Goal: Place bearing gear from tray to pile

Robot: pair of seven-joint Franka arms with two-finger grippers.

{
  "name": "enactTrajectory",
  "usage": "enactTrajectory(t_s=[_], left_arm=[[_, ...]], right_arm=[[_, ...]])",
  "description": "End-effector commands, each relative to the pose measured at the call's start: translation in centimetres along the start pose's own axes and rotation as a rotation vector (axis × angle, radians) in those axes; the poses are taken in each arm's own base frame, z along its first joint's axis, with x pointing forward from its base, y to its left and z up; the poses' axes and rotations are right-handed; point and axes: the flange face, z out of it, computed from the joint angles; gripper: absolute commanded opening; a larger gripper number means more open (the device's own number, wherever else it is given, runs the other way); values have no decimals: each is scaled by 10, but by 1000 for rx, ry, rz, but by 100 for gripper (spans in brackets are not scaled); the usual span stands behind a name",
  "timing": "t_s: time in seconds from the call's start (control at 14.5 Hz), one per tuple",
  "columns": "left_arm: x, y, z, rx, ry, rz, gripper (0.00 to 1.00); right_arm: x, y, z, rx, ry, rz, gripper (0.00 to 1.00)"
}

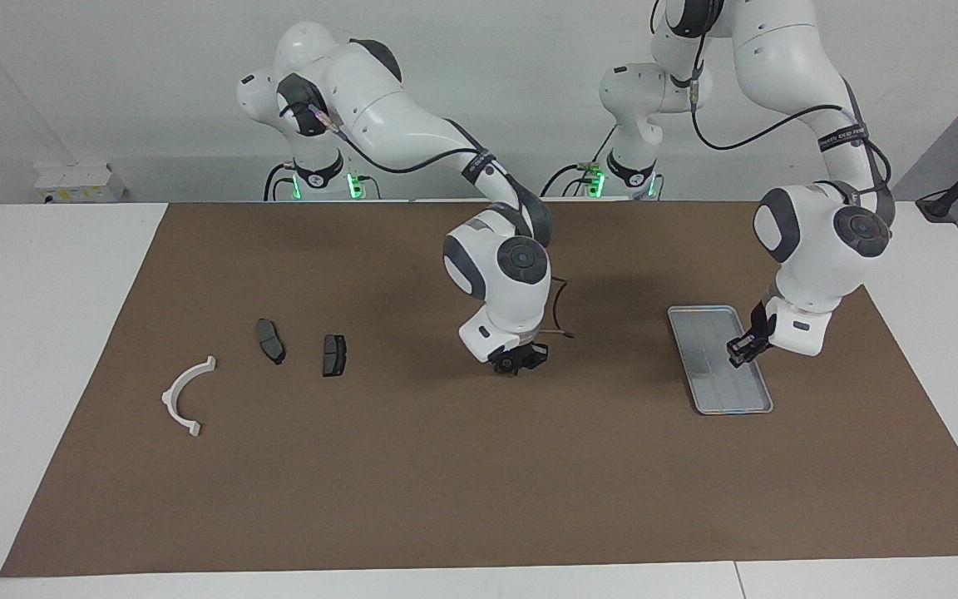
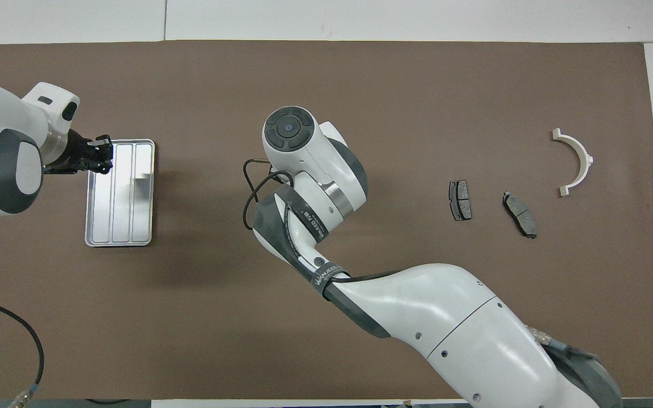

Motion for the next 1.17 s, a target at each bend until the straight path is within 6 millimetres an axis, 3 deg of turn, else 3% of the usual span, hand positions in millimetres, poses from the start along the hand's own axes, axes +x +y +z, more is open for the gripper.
enactTrajectory(t_s=[0.0, 0.14, 0.34, 0.62, 0.83, 0.96, 1.1], left_arm=[[1, 11, -1, 5, -12, -17, 0], [-1, 18, -2, 4, -10, -41, 0], [-12, 53, -7, -1, 1, -88, 0], [-44, 131, -14, -19, 24, -204, 0], [-86, 201, -12, -64, 59, -306, 0], [-112, 241, -13, -124, 95, -350, 0], [-140, 279, 14, -117, 82, -321, 0]], right_arm=[[29, 37, -25, 20, 0, -12, 0], [54, 65, -27, 27, 12, -57, 0], [94, 120, -30, 30, 22, -122, 0], [132, 184, -27, 27, 26, -183, 0], [156, 232, -19, 31, 33, -203, 0], [162, 246, -16, 22, 34, -205, 0], [169, 264, -8, 26, 27, -217, 0]])
